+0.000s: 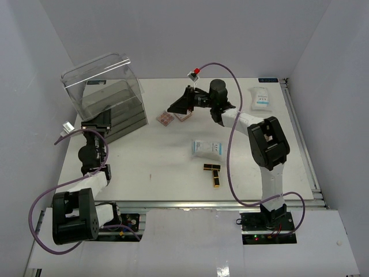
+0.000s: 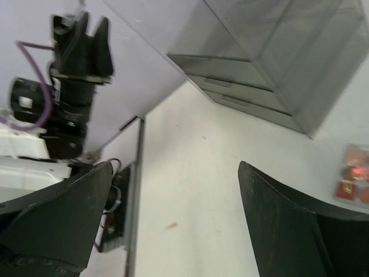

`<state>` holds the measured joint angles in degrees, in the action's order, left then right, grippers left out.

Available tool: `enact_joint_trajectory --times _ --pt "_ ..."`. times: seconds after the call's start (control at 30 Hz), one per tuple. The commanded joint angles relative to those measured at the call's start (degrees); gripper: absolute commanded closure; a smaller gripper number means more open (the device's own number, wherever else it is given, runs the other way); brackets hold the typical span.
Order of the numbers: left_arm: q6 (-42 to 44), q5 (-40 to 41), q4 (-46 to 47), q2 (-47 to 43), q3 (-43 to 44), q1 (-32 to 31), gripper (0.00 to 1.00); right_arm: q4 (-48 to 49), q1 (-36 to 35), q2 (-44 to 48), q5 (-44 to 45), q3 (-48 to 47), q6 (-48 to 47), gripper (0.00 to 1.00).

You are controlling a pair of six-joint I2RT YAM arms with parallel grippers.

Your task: Organize the makeup

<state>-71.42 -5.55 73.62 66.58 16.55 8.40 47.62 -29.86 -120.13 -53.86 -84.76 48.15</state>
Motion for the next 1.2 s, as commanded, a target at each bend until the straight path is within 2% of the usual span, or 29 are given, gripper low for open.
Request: enact_joint_trajectory --times 0.0,0.1,0.17,0.27,0.43,0.63,0.73,1.17 --pt "0.1 -2.0 0.9 -3.0 3.9 0.0 0.64 -39.3 0.2 6.8 6.0 -4.0 -38.0 0.05" --pt "0.2 -2.6 -1.6 -4.2 5.6 0.0 0.63 -54.6 0.1 6.5 19.0 -7.3 -54.2 0.06" --pt "0.3 -2.9 -2.7 -4.7 6.6 0.1 0.64 -58.2 0.1 6.0 27.9 -7.8 -57.9 0.07" --pt "0.2 -3.4 -4.2 -5.0 7.8 0.3 0.63 -61.3 0.1 4.3 39.1 -9.1 -60.0 0.10" --pt "0.0 -4.1 -5.6 -5.0 8.8 0.6 0.63 -62.4 -0.3 0.9 45.3 -11.4 -58.5 0.10" --pt "-0.4 -4.8 -6.4 -4.9 9.3 1.2 0.63 -67.7 -2.9 -7.9 56.9 -23.6 -58.1 0.10" --pt "-0.8 -4.9 -6.4 -5.1 9.1 1.3 0.63 -67.4 -3.6 -11.5 58.1 -26.5 -57.3 0.10" --pt "-1.4 -5.8 -7.2 -5.5 9.7 1.9 0.63 -65.7 -3.7 -16.6 51.4 -32.2 -55.6 0.10"
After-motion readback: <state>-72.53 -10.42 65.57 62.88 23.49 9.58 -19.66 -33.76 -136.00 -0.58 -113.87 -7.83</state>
